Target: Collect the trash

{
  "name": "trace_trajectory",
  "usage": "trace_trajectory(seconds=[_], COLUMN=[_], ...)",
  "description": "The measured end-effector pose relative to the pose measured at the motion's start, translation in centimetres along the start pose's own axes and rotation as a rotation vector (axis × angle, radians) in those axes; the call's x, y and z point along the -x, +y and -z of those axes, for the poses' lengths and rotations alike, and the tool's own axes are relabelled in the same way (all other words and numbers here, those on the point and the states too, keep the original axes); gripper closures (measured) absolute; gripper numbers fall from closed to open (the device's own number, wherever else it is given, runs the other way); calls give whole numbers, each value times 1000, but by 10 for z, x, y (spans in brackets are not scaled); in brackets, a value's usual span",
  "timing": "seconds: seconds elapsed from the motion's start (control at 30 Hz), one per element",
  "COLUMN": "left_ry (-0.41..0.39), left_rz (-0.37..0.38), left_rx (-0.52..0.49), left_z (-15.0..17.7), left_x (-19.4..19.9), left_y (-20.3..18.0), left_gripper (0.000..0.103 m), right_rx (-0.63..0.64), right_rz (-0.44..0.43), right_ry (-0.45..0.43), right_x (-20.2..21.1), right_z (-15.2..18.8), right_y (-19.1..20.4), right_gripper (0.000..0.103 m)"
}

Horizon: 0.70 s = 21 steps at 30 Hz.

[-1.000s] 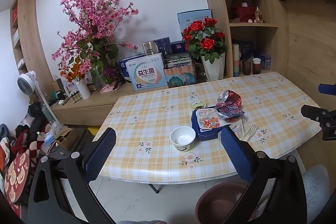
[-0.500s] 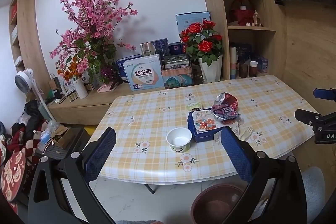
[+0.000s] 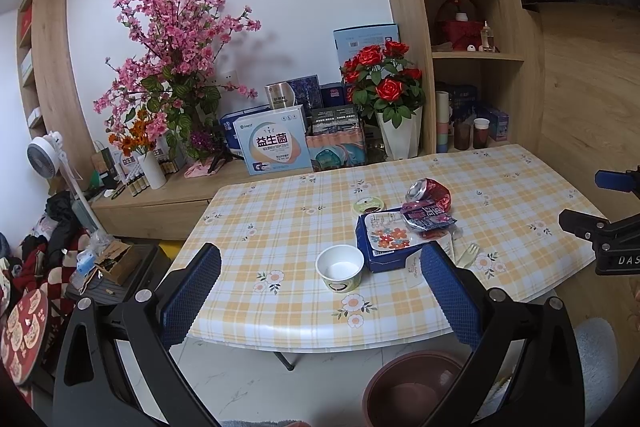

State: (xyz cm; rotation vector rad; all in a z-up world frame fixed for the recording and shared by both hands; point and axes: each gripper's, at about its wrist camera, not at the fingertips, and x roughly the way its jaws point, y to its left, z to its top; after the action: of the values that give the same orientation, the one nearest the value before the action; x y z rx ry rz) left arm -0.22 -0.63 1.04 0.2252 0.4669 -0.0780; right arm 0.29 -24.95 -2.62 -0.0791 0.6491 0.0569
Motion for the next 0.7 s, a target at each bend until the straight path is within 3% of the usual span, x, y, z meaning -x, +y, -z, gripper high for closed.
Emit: trace_trajectory(seconds=[0.7], left_ry=[-6], left_rz=[0], left_rx=[8], left_z=[1], left_x=[2], left_y=[5], left_gripper=[5], right_rx=[2], right_rz=[12], right_ry=[2], right_x=[0], right_z=[-1], right_y=[-4], right_gripper=[6])
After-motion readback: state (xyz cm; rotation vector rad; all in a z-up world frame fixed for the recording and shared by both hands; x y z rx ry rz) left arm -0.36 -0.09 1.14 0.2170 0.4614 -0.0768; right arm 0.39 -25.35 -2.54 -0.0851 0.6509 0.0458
